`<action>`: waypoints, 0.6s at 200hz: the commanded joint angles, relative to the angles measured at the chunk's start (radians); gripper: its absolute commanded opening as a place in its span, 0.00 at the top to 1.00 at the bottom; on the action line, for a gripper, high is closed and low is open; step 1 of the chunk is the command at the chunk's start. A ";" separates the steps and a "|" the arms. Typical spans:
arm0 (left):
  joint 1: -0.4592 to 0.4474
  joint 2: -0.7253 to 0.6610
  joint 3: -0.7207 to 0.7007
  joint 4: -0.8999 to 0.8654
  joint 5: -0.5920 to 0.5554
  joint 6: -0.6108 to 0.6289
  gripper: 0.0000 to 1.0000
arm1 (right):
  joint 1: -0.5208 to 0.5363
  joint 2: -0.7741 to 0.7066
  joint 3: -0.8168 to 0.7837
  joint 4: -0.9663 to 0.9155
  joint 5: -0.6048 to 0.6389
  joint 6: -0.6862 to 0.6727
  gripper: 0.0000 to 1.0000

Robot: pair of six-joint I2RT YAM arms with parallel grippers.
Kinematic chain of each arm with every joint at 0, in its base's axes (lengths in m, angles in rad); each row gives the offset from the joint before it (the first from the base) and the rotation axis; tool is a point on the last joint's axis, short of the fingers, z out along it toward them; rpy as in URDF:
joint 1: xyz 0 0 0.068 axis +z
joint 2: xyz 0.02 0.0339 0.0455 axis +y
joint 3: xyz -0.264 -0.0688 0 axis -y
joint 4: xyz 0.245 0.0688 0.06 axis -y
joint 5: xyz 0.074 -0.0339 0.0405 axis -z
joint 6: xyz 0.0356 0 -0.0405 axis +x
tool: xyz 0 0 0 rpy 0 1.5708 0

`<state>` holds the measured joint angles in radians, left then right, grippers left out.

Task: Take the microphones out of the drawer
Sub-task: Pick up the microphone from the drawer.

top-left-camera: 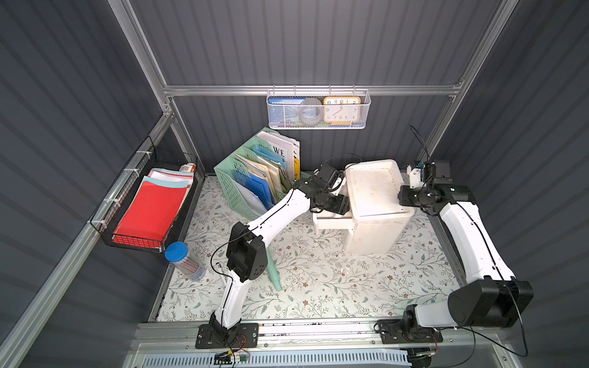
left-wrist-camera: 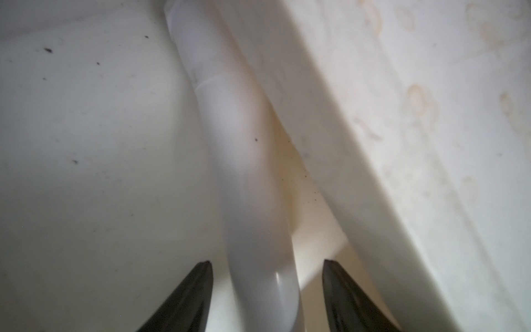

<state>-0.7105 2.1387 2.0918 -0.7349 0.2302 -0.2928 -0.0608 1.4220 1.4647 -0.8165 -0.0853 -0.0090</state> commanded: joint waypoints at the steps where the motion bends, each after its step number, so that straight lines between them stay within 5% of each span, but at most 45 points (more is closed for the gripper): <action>1: -0.014 0.026 -0.011 0.006 -0.063 -0.027 0.35 | 0.021 0.006 -0.055 -0.107 -0.153 0.085 0.94; 65: -0.046 0.030 -0.009 -0.011 -0.228 -0.076 0.39 | 0.022 0.003 -0.058 -0.106 -0.153 0.086 0.94; 120: -0.049 0.019 -0.031 0.032 -0.219 -0.169 0.56 | 0.022 0.001 -0.061 -0.105 -0.148 0.086 0.94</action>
<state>-0.7551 2.1502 2.0876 -0.7208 0.0246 -0.3992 -0.0608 1.4158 1.4586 -0.8143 -0.0849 -0.0086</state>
